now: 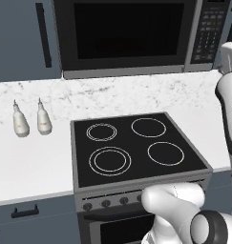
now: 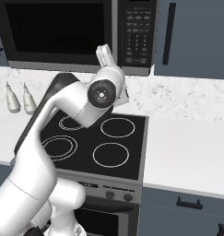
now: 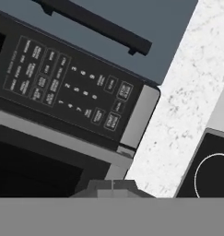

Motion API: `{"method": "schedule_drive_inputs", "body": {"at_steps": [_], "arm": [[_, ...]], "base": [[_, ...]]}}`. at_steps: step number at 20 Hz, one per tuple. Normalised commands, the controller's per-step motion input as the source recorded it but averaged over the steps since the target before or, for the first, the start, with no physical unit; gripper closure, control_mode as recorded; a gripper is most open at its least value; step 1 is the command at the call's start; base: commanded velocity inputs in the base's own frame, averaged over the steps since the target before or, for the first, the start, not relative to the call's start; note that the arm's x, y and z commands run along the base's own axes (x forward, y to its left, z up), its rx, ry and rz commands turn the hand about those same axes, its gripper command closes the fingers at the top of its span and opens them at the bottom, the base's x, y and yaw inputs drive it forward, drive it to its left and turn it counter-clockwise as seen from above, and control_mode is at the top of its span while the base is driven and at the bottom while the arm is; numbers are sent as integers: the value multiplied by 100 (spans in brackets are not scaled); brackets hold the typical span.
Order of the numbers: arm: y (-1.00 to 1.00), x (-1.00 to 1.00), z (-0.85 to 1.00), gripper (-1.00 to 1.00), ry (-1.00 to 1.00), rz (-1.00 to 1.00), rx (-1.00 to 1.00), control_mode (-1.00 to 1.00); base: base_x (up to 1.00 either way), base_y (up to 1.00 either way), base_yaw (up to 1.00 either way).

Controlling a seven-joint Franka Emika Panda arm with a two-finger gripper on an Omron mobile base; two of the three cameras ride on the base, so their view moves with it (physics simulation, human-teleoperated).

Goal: Open the microwave, place the bowl with waffle inside the microwave, then close the microwave door and turn it on.

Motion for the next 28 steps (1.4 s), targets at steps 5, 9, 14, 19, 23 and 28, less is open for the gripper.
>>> {"method": "schedule_drive_inputs", "body": {"at_steps": [5,9,14,19,23,28], "arm": [[0,36,0,100,-3,1,10,-100],[-4,40,0,100,0,1,12,-100],[-26,12,0,100,-5,0,7,-100],[-7,46,0,100,-8,0,3,-100],[0,25,0,100,-1,3,1,-100],[0,27,0,100,0,1,3,-100]], "base": [[0,0,0],[0,0,0],[0,0,0],[0,0,0],[0,0,0],[0,0,0]]}}
